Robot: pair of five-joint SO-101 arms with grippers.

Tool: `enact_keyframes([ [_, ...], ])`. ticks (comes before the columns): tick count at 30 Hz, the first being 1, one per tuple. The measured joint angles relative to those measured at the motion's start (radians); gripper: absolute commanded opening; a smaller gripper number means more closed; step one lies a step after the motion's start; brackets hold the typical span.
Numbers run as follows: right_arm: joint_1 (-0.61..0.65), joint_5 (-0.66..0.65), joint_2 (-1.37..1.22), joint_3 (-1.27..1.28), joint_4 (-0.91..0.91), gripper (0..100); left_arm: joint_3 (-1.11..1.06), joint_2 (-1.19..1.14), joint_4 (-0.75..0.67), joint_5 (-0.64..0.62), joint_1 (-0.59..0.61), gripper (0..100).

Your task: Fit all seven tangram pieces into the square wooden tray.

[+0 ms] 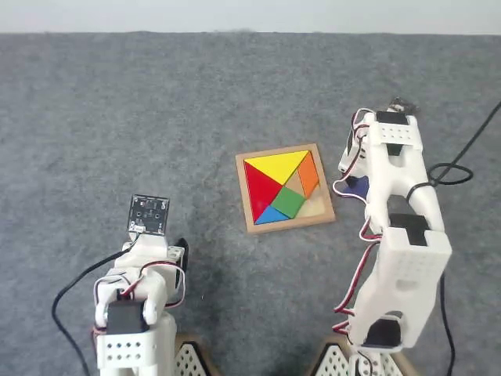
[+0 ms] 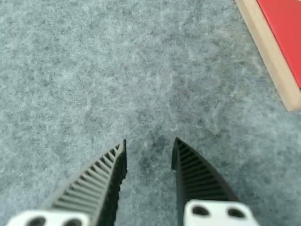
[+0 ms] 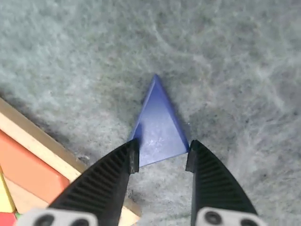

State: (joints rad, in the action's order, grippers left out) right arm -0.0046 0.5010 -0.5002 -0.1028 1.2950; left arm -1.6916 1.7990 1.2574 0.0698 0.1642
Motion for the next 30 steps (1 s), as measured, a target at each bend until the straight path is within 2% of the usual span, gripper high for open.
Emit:
enact_keyframes([
  [20,0.02,0.16,-0.002,-0.009,-0.046,23.0,0.0,0.0,0.0,0.0,0.0,15],
  [25,0.031,0.166,-0.002,-0.009,-0.048,16.6,0.0,0.0,0.0,0.0,0.0,15],
  [30,0.026,0.166,-0.029,-0.011,-0.048,15.9,0.0,0.0,0.0,0.0,0.0,15],
])
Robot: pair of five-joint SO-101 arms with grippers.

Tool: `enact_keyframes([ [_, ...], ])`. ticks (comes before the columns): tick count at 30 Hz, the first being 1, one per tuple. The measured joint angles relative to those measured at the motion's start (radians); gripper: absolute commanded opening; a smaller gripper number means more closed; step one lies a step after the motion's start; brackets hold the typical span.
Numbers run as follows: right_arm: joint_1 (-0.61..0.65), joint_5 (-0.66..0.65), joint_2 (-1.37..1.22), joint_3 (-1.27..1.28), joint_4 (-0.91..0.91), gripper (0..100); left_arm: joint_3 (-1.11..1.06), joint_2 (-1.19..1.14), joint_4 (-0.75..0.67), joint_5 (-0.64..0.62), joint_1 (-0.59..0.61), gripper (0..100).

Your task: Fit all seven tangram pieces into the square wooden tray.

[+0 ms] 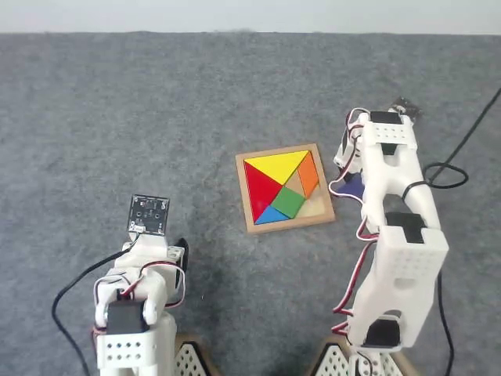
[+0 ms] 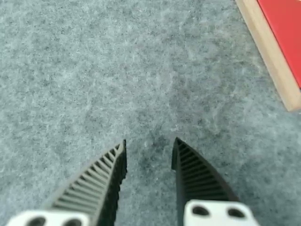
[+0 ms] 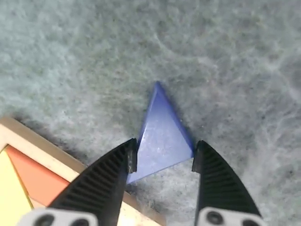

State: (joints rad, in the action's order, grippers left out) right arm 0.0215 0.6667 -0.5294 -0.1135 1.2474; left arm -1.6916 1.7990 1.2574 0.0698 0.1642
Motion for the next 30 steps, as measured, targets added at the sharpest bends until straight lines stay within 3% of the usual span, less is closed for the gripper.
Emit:
enact_keyframes([
  [9,-0.005,-0.049,-0.025,-0.023,0.018,9.7,0.0,0.0,0.0,0.0,0.0,15],
  [17,0.003,-0.327,0.106,-0.029,0.06,9.8,0.0,0.0,0.0,0.0,0.0,15],
  [24,0.115,-0.539,0.244,0.038,0.094,9.8,0.0,0.0,0.0,0.0,0.0,15],
  [30,0.256,-0.574,0.308,0.187,0.092,9.9,0.0,0.0,0.0,0.0,0.0,15],
])
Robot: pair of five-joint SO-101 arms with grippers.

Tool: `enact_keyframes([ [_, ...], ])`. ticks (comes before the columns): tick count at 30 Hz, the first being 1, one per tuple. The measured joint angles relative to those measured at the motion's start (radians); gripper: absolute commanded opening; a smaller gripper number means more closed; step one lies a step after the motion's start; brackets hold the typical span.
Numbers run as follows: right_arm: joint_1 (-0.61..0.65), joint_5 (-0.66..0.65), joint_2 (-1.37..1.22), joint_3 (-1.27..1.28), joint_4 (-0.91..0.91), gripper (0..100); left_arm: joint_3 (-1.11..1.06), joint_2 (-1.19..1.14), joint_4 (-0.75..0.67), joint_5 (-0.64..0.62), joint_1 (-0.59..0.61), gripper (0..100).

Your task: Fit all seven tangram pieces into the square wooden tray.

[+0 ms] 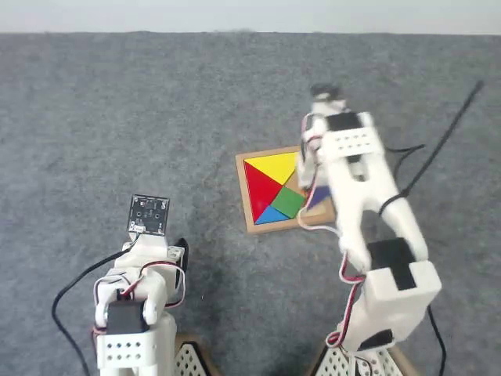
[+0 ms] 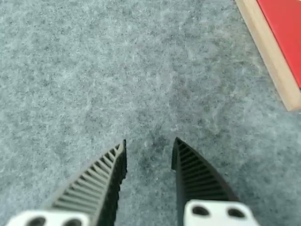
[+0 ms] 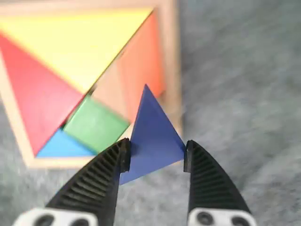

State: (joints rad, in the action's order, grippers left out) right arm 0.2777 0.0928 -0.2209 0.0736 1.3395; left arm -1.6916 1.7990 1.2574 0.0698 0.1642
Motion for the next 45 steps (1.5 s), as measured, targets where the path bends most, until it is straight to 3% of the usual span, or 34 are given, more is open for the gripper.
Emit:
enact_keyframes([
  [3,0.031,0.026,0.005,0.078,-0.035,9.9,0.0,0.0,0.0,0.0,0.0,15],
  [12,0.034,0.29,0.006,0.097,-0.095,9.9,0.0,0.0,0.0,0.0,0.0,15],
  [16,0.034,0.331,0.006,0.107,-0.109,9.9,0.0,0.0,0.0,0.0,0.0,15],
  [21,0.035,0.347,0.006,0.11,-0.11,10.4,0.0,0.0,0.0,0.0,0.0,15],
  [28,0.04,0.388,0.006,0.11,-0.112,24.0,0.0,0.0,0.0,0.0,0.0,15],
  [40,0.04,0.388,0.008,0.11,-0.112,24.1,0.0,0.0,0.0,0.0,0.0,15],
  [42,0.037,0.381,0.014,0.11,-0.112,21.3,0.0,0.0,0.0,0.0,0.0,15],
  [45,0.008,0.304,0.051,0.12,-0.112,7.7,0.0,0.0,0.0,0.0,0.0,15],
])
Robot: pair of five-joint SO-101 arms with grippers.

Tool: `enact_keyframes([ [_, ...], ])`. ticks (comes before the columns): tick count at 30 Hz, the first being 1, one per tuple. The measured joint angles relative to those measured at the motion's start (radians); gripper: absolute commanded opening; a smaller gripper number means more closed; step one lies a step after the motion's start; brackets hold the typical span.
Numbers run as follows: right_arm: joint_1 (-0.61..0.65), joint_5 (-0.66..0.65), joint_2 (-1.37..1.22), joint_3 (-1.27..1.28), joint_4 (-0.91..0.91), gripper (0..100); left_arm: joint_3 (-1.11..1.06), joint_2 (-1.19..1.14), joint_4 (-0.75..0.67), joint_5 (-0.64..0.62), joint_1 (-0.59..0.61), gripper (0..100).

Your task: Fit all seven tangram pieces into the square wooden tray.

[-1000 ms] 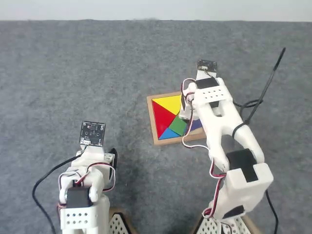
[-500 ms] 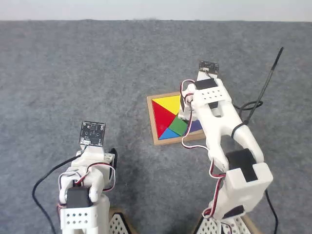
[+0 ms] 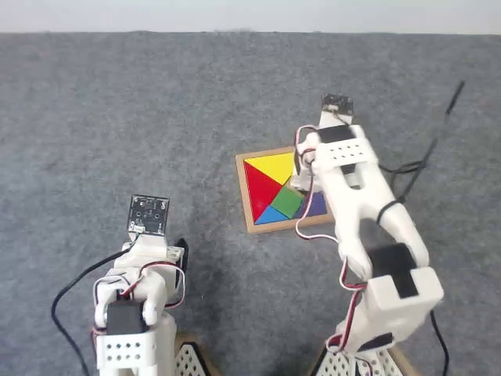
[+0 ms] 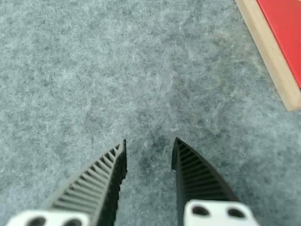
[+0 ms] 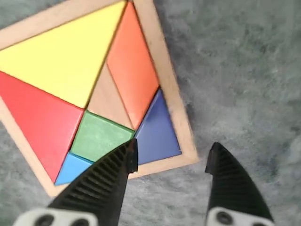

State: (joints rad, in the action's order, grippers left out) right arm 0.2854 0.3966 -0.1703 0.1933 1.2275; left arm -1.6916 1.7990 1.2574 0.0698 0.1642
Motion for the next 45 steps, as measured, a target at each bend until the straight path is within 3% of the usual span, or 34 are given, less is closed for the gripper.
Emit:
enact_keyframes([
  [2,-0.003,-0.051,0.038,0.008,0.0,0.0,0.0,0.0,0.0,0.0,0.002,15],
  [7,0.0,-0.189,0.189,0.12,-0.063,0.5,0.0,0.0,0.0,0.0,-0.002,15],
  [20,0.006,-0.391,0.681,0.73,-0.399,1.3,0.0,0.0,0.0,0.0,0.0,15],
  [35,0.006,-0.417,0.902,1.092,-0.717,1.1,0.0,0.0,0.0,0.0,0.0,15],
  [45,0.006,-0.417,0.939,1.108,-0.753,0.9,0.0,0.0,0.0,0.0,0.0,15],
])
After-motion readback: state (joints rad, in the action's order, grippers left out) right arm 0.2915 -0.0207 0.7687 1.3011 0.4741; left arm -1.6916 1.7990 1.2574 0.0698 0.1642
